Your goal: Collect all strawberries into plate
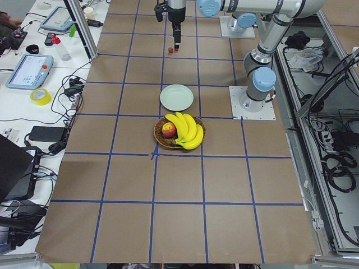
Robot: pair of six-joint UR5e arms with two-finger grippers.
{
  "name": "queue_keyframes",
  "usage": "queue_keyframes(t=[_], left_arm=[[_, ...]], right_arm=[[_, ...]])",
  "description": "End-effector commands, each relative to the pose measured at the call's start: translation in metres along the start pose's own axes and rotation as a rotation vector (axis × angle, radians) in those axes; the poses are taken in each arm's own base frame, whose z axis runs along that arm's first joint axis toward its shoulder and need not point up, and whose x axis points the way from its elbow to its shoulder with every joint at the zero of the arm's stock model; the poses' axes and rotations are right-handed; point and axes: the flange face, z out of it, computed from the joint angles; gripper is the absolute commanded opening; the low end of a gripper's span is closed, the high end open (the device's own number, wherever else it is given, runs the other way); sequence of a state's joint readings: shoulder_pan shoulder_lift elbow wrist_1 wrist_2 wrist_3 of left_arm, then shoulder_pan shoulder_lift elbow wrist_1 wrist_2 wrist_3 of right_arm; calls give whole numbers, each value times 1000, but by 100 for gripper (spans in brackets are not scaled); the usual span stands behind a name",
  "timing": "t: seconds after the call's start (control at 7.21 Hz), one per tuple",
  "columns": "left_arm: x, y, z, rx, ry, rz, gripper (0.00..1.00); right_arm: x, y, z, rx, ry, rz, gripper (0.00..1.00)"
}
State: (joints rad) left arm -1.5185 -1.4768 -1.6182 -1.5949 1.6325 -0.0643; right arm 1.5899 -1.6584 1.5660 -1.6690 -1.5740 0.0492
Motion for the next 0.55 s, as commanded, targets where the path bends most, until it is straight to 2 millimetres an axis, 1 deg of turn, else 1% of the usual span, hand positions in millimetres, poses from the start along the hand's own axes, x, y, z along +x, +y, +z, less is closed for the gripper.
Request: queue_keyframes(t=[0.0, 0.14, 0.42], left_arm=[[1, 0, 2, -6, 0, 3, 100], [1, 0, 1, -4, 0, 3, 100], [0, 0, 3, -7, -2, 2, 100]], right_arm=[[2, 1, 3, -25, -7, 5, 100], [0, -8, 20, -57, 1, 8, 100], [-9, -42, 73, -162, 6, -1, 100]])
